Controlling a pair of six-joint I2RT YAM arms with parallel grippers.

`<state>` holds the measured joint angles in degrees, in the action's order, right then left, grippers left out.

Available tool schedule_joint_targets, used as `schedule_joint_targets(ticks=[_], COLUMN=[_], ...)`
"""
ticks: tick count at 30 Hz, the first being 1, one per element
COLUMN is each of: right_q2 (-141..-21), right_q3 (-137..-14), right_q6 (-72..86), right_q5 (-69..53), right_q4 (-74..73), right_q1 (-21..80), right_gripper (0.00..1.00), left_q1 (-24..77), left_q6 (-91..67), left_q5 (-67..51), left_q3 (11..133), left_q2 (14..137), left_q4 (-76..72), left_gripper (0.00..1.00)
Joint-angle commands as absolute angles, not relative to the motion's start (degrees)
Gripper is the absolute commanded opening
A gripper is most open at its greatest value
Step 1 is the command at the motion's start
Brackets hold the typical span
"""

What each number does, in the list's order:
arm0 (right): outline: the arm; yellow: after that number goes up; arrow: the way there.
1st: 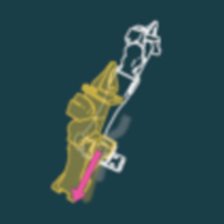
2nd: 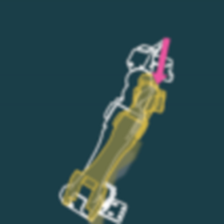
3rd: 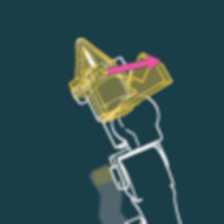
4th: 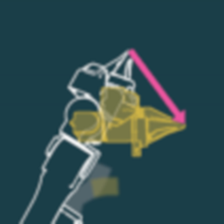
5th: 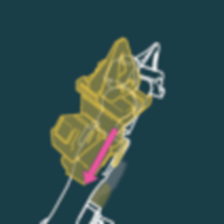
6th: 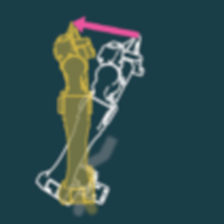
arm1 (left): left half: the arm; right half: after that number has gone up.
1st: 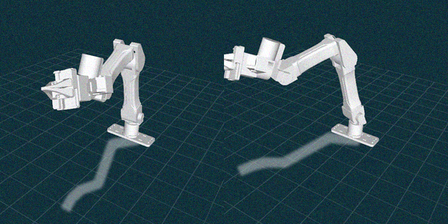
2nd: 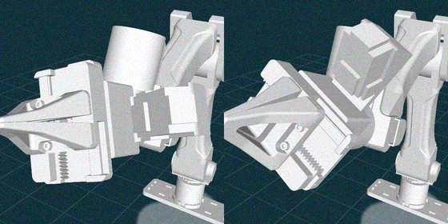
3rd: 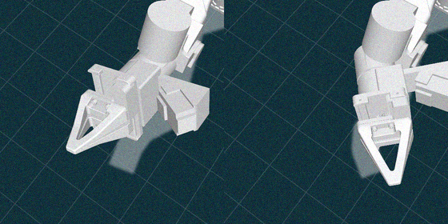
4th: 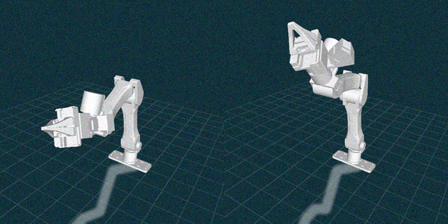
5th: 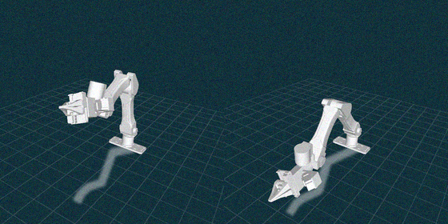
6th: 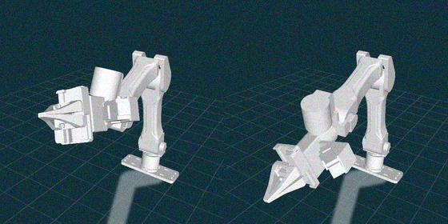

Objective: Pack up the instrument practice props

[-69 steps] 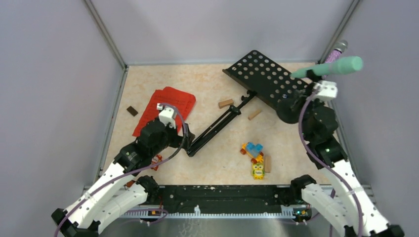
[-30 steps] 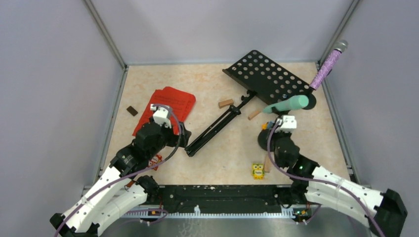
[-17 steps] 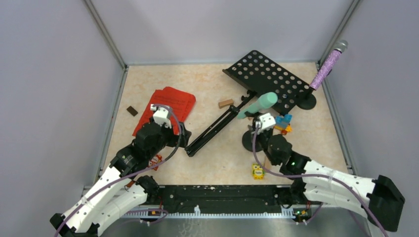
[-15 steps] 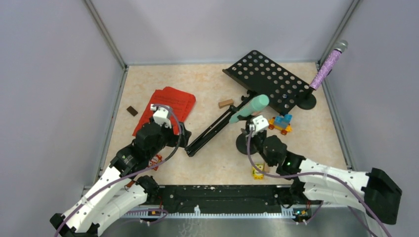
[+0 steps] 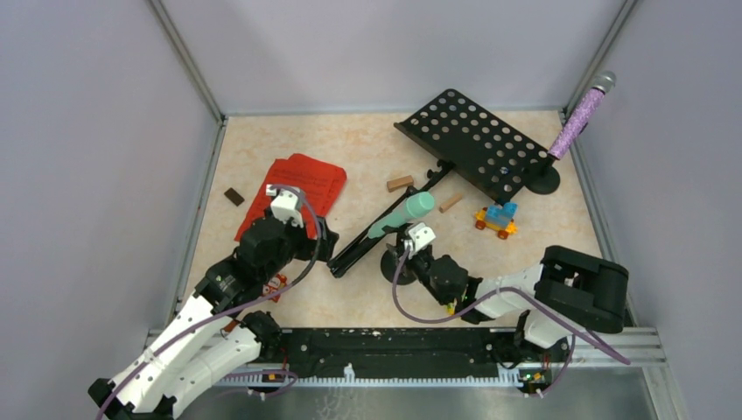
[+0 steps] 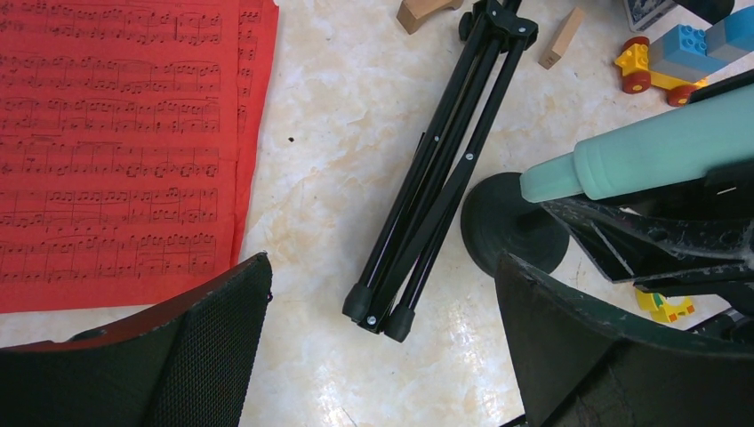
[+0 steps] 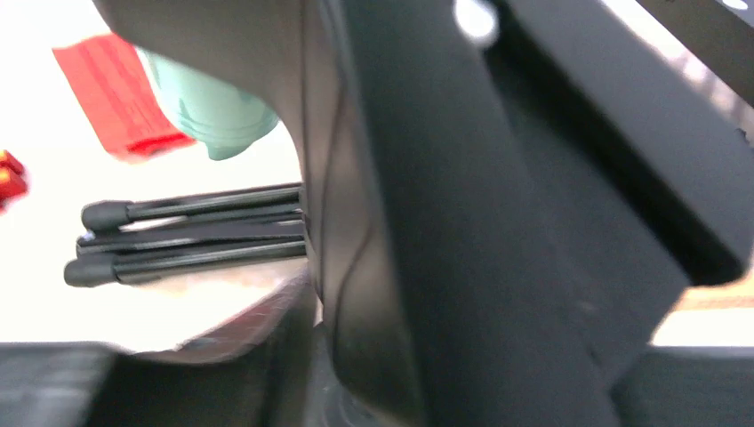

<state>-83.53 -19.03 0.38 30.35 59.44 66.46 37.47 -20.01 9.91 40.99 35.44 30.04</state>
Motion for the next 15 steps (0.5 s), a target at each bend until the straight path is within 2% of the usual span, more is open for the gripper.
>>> schedule_joint_targets(ticks=[1, 4, 7, 11, 15], right_q2=[-84.21, -81.52, -76.6, -65.96, -49.45], right_q3=[-20.78, -19.33, -17.5, -14.66, -11.39], right_q6=[2.3, 4.69, 7.16, 8.59, 9.4], right_q5=[33.86, 32.52, 27.9, 21.51, 18.96], right_q4=[71.26, 66.76, 58.82, 43.97, 32.15], right_q1=[67.85, 67.86, 67.96, 68.74, 69.26], right_gripper=[0.51, 0.69, 0.78, 0.8, 0.8], left_q1=[37.26, 37.19, 37.24, 37.23, 37.18], left_q6=[-20.17, -19.91, -19.42, -17.86, -14.95], left_q5=[10.0, 10.02, 9.55, 4.75, 3.53], left_q3=[40.88, 40.54, 40.04, 39.35, 37.64], left_q2=[34.03, 32.96, 32.45, 31.95, 27.79], left_q4=[28.33, 27.99, 27.2, 24.7, 19.92], left_gripper=[0.99, 0.99, 0.99, 0.99, 0.99])
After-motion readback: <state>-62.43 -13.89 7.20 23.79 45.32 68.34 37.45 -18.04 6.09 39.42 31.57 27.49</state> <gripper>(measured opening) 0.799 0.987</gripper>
